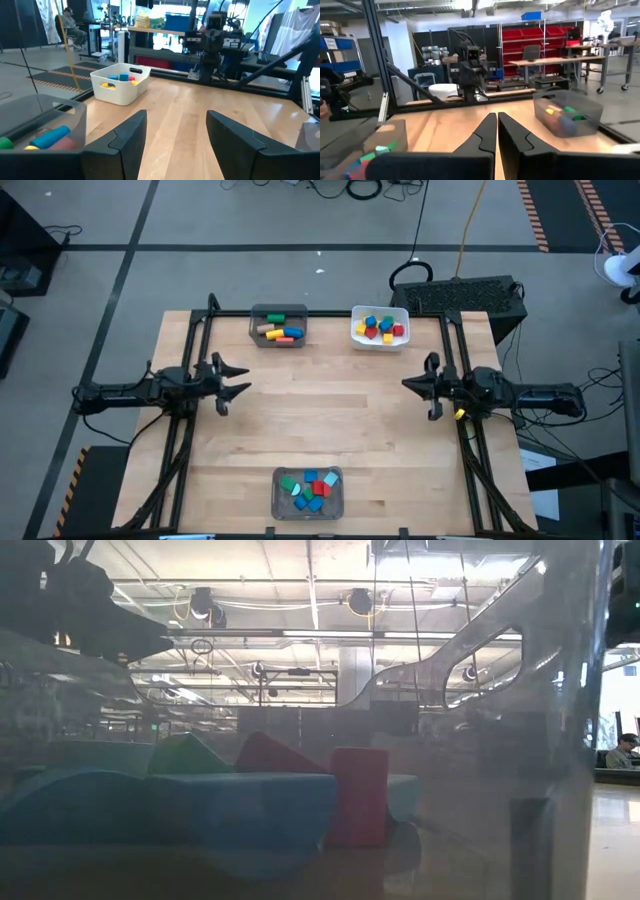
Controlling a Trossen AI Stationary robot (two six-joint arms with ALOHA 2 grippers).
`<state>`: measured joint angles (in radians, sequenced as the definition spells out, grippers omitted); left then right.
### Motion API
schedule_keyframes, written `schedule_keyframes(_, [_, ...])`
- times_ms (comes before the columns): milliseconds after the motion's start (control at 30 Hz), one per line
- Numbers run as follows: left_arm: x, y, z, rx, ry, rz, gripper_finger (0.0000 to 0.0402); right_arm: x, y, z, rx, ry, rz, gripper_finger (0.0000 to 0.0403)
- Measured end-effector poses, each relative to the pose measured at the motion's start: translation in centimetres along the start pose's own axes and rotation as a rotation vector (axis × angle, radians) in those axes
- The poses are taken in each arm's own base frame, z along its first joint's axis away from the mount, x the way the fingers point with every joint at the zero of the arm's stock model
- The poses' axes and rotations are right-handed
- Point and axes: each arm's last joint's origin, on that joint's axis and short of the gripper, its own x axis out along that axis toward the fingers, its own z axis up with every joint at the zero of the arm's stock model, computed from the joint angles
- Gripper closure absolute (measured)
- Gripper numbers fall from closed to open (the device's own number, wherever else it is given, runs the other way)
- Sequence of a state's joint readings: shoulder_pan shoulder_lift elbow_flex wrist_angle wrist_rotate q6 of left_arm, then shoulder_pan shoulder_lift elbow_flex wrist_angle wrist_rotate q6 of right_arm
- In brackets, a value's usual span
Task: Sort blocks by size
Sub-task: Return to Home Position
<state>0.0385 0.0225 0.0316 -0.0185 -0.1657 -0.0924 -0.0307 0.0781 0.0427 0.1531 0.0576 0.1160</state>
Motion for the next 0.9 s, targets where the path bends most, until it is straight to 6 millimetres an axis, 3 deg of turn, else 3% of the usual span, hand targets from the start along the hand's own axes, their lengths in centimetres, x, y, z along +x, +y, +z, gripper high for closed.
schedule_keyframes(100, [0.0,0.0,0.0,0.001,0.002,-0.008,0.0195,0.1,-0.1,-1.0,0.016,0.019,-0.003,0.0403])
schedule_keyframes(233, [0.0,-0.1,-0.1,0.0,-0.003,-0.015,0.0211,0.1,-0.1,-0.8,0.029,0.01,-0.001,0.0403])
schedule_keyframes(667, [0.1,-0.4,-0.4,0.025,-0.016,-0.085,0.0392,0.1,0.1,-1.0,0.006,0.031,0.056,0.0403])
schedule_keyframes(900, [0.1,-0.4,-0.5,0.024,-0.015,-0.084,0.0396,0.1,0.0,-1.2,-0.016,0.057,0.03,0.0403])
